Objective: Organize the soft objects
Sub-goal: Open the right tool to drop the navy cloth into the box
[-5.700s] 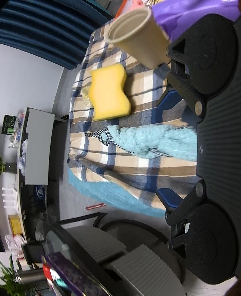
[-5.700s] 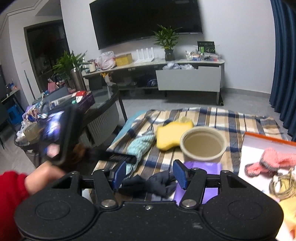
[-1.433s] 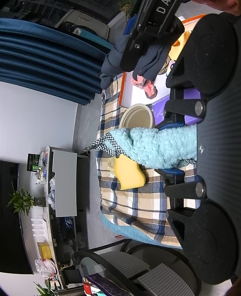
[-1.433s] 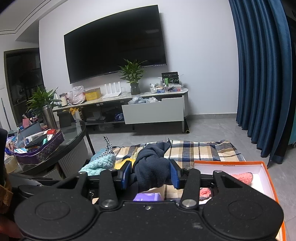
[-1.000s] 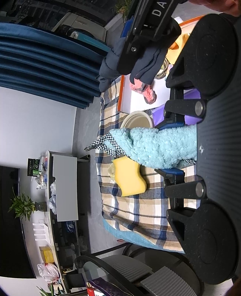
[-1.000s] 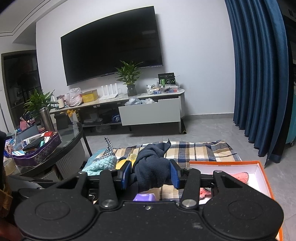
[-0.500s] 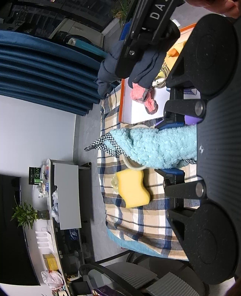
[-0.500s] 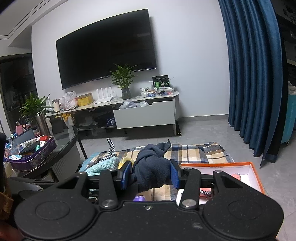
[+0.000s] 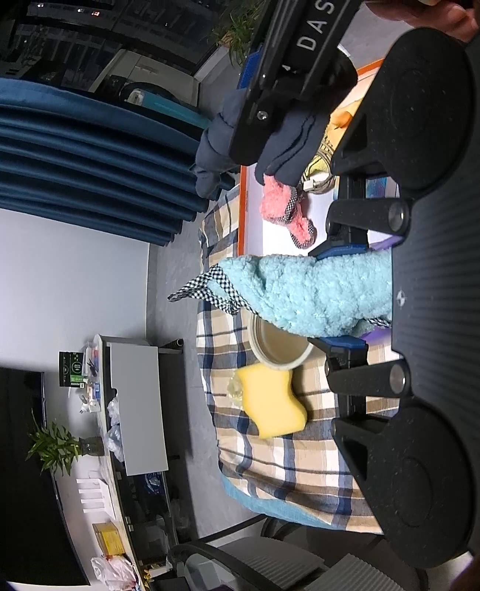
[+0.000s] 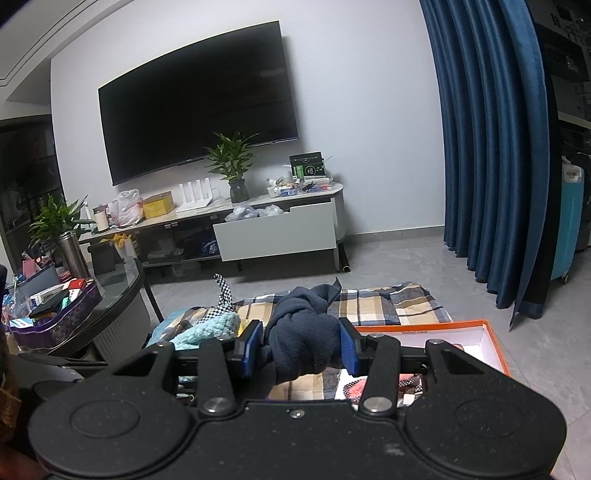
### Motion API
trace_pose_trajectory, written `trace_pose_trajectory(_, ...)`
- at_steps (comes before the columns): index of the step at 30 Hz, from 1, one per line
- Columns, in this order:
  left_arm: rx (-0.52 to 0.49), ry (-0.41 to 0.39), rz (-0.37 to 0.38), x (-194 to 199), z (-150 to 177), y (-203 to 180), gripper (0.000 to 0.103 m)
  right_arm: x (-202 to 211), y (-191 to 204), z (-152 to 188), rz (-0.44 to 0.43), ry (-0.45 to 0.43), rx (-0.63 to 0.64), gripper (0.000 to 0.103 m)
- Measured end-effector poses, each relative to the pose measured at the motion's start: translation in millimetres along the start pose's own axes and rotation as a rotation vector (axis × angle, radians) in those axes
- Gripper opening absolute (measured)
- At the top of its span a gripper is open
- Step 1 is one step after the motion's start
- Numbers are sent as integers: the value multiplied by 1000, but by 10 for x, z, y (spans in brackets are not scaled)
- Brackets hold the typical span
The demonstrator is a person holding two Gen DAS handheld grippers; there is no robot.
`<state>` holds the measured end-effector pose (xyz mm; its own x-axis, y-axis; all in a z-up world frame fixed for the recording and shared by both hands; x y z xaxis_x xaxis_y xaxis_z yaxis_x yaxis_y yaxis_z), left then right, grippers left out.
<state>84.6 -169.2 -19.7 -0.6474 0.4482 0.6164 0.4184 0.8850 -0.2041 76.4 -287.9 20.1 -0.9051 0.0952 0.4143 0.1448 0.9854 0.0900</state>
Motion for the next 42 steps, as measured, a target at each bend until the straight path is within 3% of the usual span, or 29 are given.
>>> trace_pose_trajectory(30, -74, 45, 80, -344, -41, -430, 40, 4, -641, -24, 110, -15, -77, 54)
trace_pose_trajectory(42, -91, 81, 98, -528, -17, -561, 40, -84, -977, 10, 169, -5, -97, 47)
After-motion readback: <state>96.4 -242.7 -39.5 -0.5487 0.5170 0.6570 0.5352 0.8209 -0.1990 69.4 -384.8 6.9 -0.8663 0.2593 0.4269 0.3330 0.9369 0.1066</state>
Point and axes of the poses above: each gripper's, at about its wrist camera, not at the fingertips, and x roughly against the way its jaws point, y to its left, z to its underside, the point moved 10 cm from there along -x, roughly the way its jaws point, and after that the axes turned 9 degrees about z, right-handed, at the moved point
